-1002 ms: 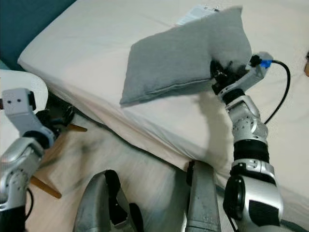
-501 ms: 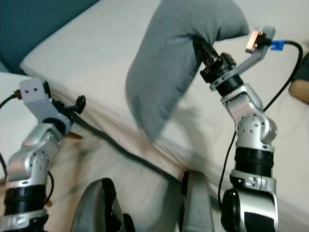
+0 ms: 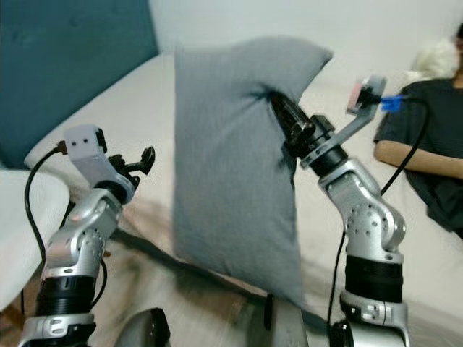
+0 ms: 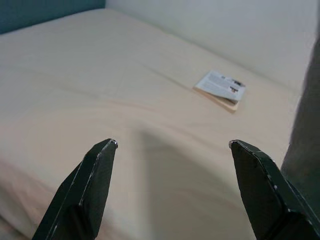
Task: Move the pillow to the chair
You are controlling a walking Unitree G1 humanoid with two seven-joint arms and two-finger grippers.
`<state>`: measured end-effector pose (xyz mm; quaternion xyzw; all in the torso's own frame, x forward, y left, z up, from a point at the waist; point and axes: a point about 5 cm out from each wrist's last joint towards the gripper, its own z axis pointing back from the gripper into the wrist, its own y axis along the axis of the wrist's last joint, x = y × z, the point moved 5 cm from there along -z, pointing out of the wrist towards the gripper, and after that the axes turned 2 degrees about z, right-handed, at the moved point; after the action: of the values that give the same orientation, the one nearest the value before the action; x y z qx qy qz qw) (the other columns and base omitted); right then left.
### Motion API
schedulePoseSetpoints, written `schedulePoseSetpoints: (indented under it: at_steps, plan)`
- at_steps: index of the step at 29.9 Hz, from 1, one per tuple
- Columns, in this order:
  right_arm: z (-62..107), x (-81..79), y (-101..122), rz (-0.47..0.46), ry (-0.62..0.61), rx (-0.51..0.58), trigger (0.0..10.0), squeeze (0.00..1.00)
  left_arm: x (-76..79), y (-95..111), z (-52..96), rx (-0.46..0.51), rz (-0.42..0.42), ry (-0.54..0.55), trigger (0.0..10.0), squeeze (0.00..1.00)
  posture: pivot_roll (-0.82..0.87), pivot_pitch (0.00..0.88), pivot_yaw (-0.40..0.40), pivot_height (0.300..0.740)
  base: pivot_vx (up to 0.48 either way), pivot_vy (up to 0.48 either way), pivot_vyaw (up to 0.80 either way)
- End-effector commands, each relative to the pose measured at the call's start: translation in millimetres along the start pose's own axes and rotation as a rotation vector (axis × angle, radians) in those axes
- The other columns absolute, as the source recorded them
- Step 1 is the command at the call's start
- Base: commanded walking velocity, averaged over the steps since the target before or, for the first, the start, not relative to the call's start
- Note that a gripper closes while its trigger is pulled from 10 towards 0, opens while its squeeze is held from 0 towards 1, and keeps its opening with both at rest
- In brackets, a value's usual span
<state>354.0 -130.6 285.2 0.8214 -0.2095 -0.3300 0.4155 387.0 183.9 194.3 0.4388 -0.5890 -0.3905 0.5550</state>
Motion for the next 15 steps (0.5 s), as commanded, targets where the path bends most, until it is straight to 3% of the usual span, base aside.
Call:
schedulePoseSetpoints:
  at_steps: [1,7,11,15]
  plan:
    - [-3.0,-19.2,2.2,-0.011,0.071,0.026,0.0,0.0,1.6,-17.7,6.5,-0.044,-0.016,-0.007,10.0,0.0,-0.06,0.0,0.039,0.603,0.0,0.0,0.0]
    - [1.4,-21.0,-12.8,-0.042,0.07,-0.007,0.0,0.0,9.3,-29.6,10.4,-0.064,-0.011,-0.027,10.0,0.0,-0.06,0.0,0.044,0.623,0.0,0.0,0.0]
    - [20.9,-6.8,-67.2,-0.068,-0.016,-0.152,0.0,0.0,22.3,-47.9,18.5,-0.114,-0.012,-0.07,10.0,0.0,-0.05,0.0,0.039,0.642,0.0,0.0,0.0]
    - [33.6,-8.9,-87.2,-0.127,-0.045,-0.181,0.0,0.0,31.1,-62.7,29.2,-0.161,-0.01,-0.1,10.0,0.0,-0.06,0.0,0.042,0.657,0.0,0.0,0.0]
